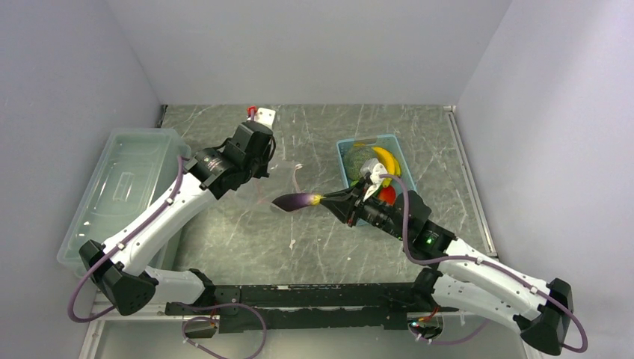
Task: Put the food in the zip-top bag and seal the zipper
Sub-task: Place the fake vegetable in the zipper food storage bag.
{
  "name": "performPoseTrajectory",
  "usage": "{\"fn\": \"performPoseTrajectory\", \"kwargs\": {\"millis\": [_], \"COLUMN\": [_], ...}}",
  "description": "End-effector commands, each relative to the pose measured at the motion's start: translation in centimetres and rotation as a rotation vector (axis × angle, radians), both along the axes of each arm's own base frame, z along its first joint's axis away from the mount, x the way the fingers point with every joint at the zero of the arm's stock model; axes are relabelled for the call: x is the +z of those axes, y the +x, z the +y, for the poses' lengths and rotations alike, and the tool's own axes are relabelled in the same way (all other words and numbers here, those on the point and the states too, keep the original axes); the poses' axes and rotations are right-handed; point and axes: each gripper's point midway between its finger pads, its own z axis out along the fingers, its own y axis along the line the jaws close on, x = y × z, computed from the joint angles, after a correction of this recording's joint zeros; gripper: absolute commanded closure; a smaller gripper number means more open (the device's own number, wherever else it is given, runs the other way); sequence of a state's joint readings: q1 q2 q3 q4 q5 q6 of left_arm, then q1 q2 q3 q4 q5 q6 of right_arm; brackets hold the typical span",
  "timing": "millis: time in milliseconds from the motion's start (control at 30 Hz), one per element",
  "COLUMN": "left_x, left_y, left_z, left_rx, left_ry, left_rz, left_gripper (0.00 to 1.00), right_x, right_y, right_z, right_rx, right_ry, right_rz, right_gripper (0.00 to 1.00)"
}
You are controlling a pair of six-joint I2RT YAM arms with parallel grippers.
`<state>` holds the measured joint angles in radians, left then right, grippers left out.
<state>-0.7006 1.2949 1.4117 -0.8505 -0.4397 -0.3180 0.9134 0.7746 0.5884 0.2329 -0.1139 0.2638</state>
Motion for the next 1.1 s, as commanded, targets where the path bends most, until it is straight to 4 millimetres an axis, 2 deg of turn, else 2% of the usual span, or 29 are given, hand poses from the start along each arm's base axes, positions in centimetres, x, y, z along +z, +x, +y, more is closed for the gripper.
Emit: {"fn": "performPoseTrajectory", "kwargs": {"millis": [0, 233, 600, 733, 933, 1067], "left_x": [1.4, 0.9, 0.2, -0.1, -0.5, -0.6], "left_y": [0.2, 0.3, 0.2, 0.2, 0.2, 0.3], "left_z": [0.0, -0.3, -0.5, -0.8, -1.1, -1.4], "left_rx": [0.004, -0.016, -0.034, -0.042, -0.052, -0.06], "left_ry": [-0.052, -0.047, -0.045, -0.059, -0.074, -0.094], "left_rz": [-0.043, -0.028, -0.016, -0.004, 0.012, 0.017], "left_gripper": [1.0, 1.0, 1.0, 1.0, 1.0, 1.0], "right_x": [1.1, 2.7, 4.8, 4.7, 4.1, 3.6], "right_y": [-0.6, 0.1, 1.3, 0.9, -0.8, -1.5], "right_z": [-0.1, 0.9, 4.8, 7.0, 10.2, 11.7], "right_rx": [0.023, 0.024, 0.061, 0.101, 0.177, 0.206], "right_ry": [-0.027, 0.005, 0.038, 0.04, 0.045, 0.069], "right_rz": [0.005, -0.02, -0.045, -0.045, -0.046, -0.06], "right_gripper": [1.0, 1.0, 1.0, 1.0, 1.0, 1.0]}}
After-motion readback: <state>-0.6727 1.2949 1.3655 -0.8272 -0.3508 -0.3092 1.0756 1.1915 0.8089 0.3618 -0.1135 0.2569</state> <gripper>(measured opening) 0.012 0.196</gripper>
